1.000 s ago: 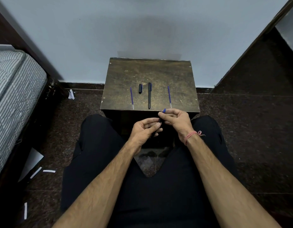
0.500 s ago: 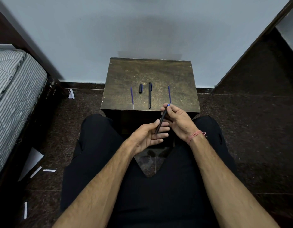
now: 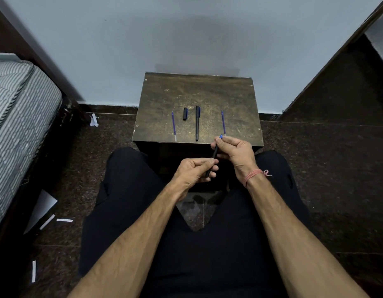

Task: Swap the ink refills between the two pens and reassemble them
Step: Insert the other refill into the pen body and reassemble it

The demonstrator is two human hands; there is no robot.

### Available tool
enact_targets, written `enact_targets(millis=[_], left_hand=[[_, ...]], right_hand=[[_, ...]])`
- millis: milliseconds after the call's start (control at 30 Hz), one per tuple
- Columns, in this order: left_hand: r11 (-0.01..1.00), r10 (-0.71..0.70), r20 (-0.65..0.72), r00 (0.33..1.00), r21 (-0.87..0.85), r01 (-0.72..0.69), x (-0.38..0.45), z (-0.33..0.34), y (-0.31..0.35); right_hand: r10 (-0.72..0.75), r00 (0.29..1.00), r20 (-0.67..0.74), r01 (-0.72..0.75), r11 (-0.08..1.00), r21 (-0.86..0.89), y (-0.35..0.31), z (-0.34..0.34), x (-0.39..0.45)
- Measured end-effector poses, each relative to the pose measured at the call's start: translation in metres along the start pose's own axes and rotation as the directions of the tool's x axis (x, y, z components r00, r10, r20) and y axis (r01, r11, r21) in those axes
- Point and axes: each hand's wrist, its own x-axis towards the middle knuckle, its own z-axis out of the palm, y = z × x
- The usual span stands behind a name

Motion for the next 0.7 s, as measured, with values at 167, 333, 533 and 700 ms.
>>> enact_targets(millis=[167, 333, 533, 700], left_hand=[[0.994, -0.037, 0.014, 0.999, -0.098, 0.038, -0.001, 0.004, 0.007], [0.932, -0.038, -0.130, 0.991, -0.362, -0.011, 0.007, -0.002, 0.014], [0.872, -0.065, -0.281, 0.957, -0.483, -0.083, 0.013, -0.013, 0.021], [0.851, -0.090, -0.321, 0.943, -0.516, -0.095, 0.014, -0.015, 0.023]], right_hand=[[-0.015, 0.999, 0.044, 0.011, 0.997, 0.081, -0.005, 0.007, 0.002], [-0.055, 0.997, 0.058, 0.059, 0.995, -0.076, -0.006, 0.011, 0.006], [-0.230, 0.973, 0.031, 0.203, 0.777, -0.596, -0.007, 0.034, 0.035], [-0.301, 0.928, 0.220, 0.325, 0.361, -0.874, -0.031, 0.074, 0.080]])
